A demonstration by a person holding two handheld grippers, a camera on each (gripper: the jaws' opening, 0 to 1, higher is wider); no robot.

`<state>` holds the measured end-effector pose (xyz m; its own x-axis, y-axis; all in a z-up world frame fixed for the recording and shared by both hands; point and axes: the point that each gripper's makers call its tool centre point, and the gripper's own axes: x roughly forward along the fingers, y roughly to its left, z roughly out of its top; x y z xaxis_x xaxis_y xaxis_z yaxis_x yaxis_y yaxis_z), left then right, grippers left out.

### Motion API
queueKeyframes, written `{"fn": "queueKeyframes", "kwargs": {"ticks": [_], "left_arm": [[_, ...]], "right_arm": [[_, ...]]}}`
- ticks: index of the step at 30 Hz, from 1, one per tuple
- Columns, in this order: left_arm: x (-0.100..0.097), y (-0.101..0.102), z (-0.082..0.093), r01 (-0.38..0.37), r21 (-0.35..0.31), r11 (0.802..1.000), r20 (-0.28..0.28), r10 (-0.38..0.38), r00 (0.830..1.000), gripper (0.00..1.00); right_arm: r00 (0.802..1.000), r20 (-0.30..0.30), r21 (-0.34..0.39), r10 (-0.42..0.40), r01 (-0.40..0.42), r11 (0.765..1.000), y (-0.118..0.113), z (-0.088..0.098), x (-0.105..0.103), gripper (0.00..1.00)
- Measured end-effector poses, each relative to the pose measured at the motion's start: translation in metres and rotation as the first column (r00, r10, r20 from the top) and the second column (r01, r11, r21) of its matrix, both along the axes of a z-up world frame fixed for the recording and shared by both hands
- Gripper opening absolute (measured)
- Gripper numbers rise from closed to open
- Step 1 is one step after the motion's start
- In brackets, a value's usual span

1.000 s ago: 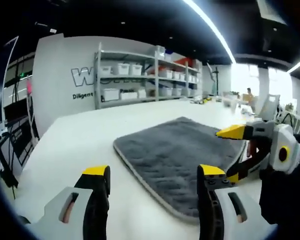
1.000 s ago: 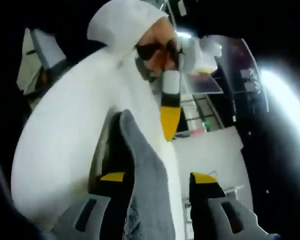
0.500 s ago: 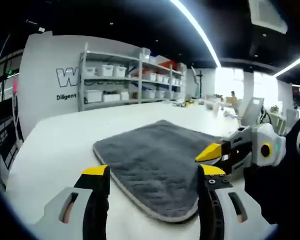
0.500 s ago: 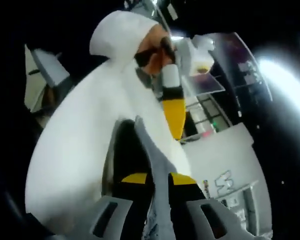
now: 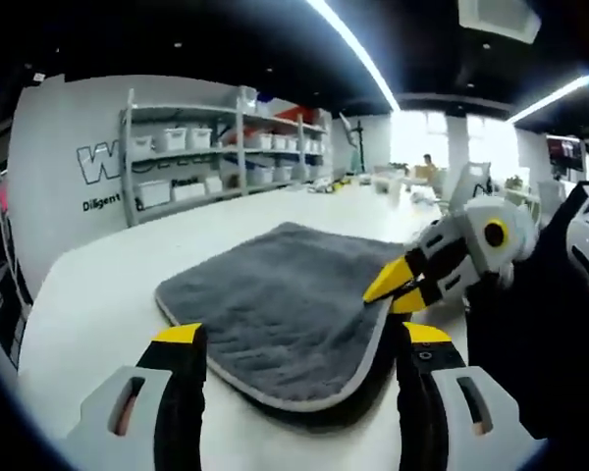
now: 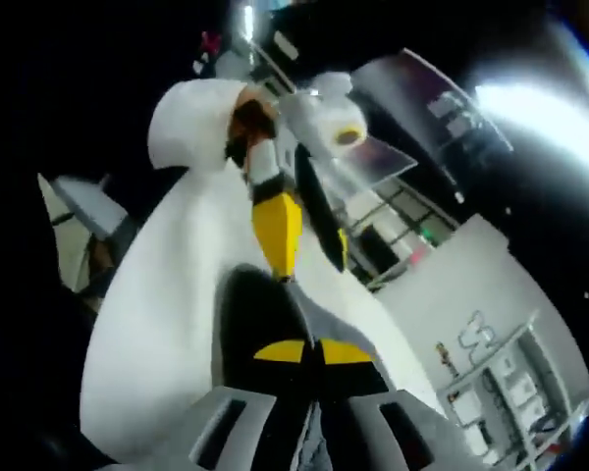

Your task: Open the folded towel by lifting each exposed corner and separating the folded layers until the towel lies flat within the target outline without major curled edges

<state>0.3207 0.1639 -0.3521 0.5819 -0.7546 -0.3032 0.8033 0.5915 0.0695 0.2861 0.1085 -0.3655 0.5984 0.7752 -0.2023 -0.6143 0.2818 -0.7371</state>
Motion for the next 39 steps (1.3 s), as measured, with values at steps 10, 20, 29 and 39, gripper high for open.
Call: {"fn": "queueKeyframes", "kwargs": {"ticks": [10, 20, 29, 39], "left_arm": [[0.001, -0.004, 0.007, 0.026, 0.079, 0.997, 0.146, -0.038, 0.989, 0.73], [0.006, -0.020, 0.016, 0.051, 0.073, 0.996, 0.272, -0.069, 0.960, 0.54], [0.013, -0.028, 0.024, 0.037, 0.104, 0.994, 0.408, -0.076, 0.910, 0.45], [0.017, -0.034, 0.025, 0.031, 0.106, 0.994, 0.454, -0.076, 0.888, 0.43]], "right_arm": [[0.989, -0.145, 0.135, 0.016, 0.004, 0.991, -0.014, 0.008, 0.003, 0.00], [0.933, -0.356, 0.283, 0.053, 0.054, 0.958, -0.032, 0.006, 0.003, 0.00], [0.880, -0.465, 0.358, 0.091, 0.093, 0.929, -0.037, 0.009, 0.002, 0.00], [0.790, -0.574, 0.474, 0.215, 0.106, 0.874, -0.043, 0.019, -0.005, 0.00]]}}
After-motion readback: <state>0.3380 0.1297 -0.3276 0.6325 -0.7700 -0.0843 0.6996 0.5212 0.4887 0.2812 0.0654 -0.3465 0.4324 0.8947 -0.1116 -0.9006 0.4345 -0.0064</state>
